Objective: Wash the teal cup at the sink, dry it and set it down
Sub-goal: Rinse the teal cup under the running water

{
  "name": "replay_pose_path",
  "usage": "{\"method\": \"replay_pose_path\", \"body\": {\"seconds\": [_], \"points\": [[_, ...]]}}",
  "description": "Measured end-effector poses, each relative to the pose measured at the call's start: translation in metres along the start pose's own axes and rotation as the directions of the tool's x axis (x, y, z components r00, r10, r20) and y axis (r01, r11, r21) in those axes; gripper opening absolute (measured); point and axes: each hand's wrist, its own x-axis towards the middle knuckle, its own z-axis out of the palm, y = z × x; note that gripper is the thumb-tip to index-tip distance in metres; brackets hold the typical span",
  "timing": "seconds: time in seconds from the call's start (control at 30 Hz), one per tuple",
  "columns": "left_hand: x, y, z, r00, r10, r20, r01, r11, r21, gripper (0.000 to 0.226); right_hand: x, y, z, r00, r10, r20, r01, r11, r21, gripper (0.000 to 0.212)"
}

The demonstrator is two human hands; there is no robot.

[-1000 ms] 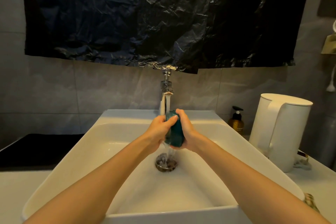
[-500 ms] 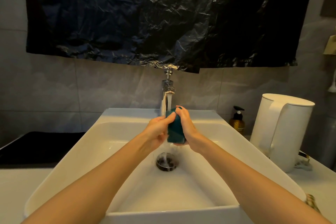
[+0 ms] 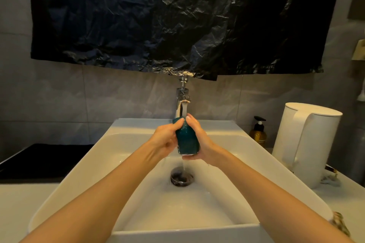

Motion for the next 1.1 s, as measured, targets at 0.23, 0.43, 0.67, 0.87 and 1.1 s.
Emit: {"method": "replay_pose_path", "body": {"seconds": [0.23,0.43,0.67,0.87,1.1], "points": [[-0.006,-0.007,0.005,0.995,0.046,0.089,-0.069,0.958,0.279,0.019,0.005,-0.001,-0.004,0.977,0.213,-0.027,-0.201,0.951,0.233,0.051],[-0.005,-0.001,0.004,0.997,-0.012,0.073,0.008,0.998,0.055,0.031,0.007,0.002,0.001,0.987,-0.042,-0.153,0.047,0.998,0.032,0.038],[-0.003,-0.005,0.009,0.995,-0.082,0.053,0.069,0.976,0.208,0.033,0.005,-0.001,0.004,0.979,0.014,-0.205,0.002,0.997,0.078,0.045],[0.000,0.001,0.005,0.996,-0.079,-0.034,0.078,0.997,-0.014,0.031,0.008,0.007,0.006,0.947,-0.280,-0.160,0.258,0.955,-0.144,0.039],[-0.003,-0.015,0.010,0.998,0.024,0.062,-0.041,0.956,0.289,0.033,0.001,-0.002,0.005,0.966,0.200,-0.164,-0.170,0.969,0.180,0.044]]}}
